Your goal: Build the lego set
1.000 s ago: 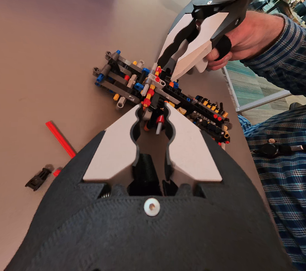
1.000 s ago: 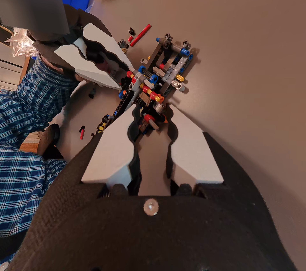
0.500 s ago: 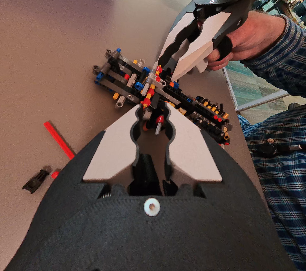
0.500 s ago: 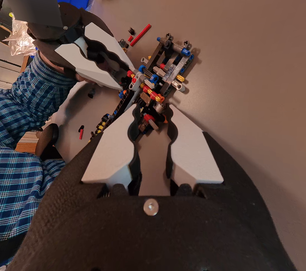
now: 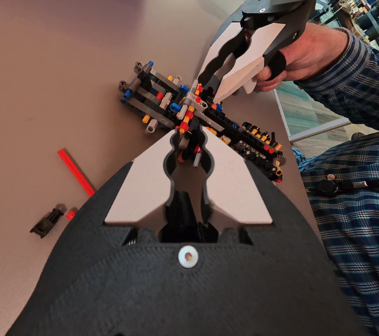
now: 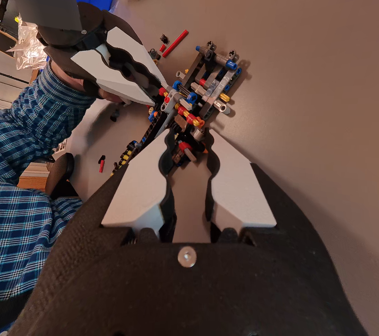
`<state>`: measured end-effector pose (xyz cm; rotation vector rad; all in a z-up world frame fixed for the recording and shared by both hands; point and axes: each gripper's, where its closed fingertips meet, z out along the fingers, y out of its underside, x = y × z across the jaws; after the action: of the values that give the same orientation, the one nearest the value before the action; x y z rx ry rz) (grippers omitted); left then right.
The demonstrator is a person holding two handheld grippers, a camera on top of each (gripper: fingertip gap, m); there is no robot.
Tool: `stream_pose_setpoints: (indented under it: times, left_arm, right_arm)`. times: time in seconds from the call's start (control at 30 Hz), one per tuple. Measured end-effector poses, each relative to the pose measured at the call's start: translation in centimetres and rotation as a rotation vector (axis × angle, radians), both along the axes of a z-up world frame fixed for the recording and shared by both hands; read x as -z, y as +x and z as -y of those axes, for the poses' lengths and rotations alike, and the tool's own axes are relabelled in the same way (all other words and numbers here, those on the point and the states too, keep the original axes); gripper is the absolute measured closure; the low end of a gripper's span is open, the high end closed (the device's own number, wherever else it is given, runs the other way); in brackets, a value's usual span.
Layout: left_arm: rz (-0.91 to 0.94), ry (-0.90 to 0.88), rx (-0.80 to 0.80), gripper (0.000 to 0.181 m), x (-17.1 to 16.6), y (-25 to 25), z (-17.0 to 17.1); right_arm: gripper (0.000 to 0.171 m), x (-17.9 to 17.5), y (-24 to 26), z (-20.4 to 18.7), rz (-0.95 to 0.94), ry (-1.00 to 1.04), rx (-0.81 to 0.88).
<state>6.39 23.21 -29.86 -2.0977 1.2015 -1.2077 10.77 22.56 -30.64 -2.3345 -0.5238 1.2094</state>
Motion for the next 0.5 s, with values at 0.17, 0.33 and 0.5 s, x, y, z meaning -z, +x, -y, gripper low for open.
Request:
stream_pose_setpoints:
  times: [0.17,0.33,0.5]
  left_arm:
    - [-0.016,0.045,-0.008,0.163,0.07,0.08,0.08]
    - [-0.026,0.074,-0.025,0.163,0.08,0.22,0.06]
    - [-0.034,0.096,-0.042,0.162,0.09,0.38,0.02]
  right_arm:
    - [0.144,0.02,-0.03,0.0,-0.004,-0.007,-0.001]
    - [0.144,0.03,0.01,-0.02,-0.007,-0.007,0.003]
    - [0.144,0.04,0.06,-0.05,-0.009,-0.008,0.008]
